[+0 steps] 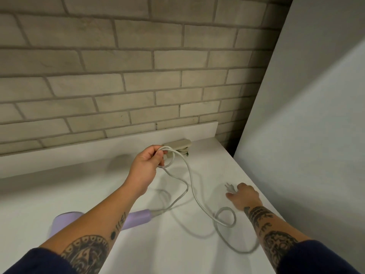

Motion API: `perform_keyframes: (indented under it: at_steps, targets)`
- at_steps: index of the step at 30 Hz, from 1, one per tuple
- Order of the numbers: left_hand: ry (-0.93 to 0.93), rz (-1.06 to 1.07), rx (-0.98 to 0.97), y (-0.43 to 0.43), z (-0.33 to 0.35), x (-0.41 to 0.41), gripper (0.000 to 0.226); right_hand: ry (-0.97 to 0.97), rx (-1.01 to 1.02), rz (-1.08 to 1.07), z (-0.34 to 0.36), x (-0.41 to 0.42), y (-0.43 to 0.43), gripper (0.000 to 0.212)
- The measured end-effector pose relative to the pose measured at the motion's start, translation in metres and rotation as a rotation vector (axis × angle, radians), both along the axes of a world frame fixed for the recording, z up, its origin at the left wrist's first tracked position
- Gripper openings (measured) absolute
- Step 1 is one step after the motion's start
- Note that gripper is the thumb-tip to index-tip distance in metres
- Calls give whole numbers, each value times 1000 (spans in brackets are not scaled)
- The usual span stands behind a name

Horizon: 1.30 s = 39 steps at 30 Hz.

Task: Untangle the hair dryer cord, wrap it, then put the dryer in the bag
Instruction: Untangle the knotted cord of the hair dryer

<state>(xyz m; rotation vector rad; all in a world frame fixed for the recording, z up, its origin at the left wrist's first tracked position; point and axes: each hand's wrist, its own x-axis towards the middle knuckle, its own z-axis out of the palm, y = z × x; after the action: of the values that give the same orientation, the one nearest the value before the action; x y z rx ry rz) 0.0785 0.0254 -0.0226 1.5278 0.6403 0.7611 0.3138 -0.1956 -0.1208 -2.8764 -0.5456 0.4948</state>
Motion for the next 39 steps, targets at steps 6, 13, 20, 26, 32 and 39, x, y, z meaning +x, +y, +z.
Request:
perform_keyframes:
  at_steps: [6, 13, 20, 26, 32, 39]
  targets:
    - [37, 54, -22, 4, -1, 2, 26, 81, 267, -175, -5, 15, 5, 39]
    - [119, 159, -35, -2, 1, 26, 26, -123, 1046, -280, 116, 16, 22, 28]
    - [64, 61, -123, -18, 19, 29, 22, -233, 1046, 224, 178, -49, 33, 29]
    - [-4, -15, -224, -26, 26, 18, 16, -325, 781, 459, 171, -96, 36, 37]
    - [-56, -88, -282, -33, 30, 7, 12, -299, 618, 494, 158, -123, 41, 30]
    - [-34, -193, -194, -42, 34, -1, 15, -323, 619, 406, 155, -133, 49, 22]
